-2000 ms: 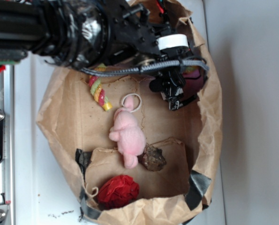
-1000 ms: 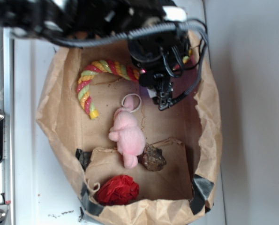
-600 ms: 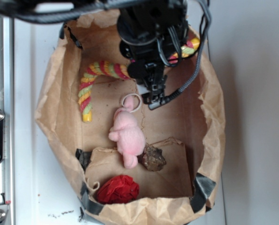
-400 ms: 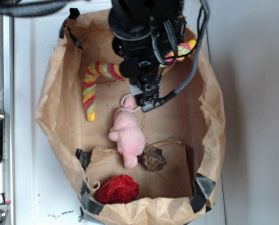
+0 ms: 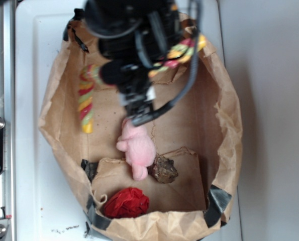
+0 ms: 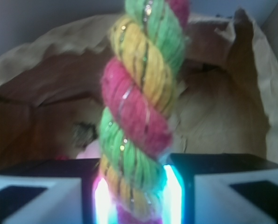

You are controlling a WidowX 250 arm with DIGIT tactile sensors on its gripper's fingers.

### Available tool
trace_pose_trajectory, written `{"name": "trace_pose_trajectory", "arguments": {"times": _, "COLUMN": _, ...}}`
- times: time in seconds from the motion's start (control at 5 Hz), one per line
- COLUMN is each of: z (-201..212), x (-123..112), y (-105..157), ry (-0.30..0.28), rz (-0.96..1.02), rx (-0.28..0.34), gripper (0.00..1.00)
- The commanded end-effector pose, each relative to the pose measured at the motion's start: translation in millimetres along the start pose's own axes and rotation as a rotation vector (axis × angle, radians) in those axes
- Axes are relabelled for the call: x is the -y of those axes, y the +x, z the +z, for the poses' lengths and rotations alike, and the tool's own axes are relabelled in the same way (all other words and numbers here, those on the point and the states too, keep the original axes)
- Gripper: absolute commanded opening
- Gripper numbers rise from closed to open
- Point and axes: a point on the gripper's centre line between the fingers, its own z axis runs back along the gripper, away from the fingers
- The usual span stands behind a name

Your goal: Grab the multicolored rope.

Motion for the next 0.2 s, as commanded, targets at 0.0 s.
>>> {"name": "trace_pose_trajectory", "arguments": {"times": 0.0, "z": -32.9, "x": -36.6, "y": 28.2, "ry": -0.015, "rz": -0.042, "rx": 0.077, "gripper": 0.0}}
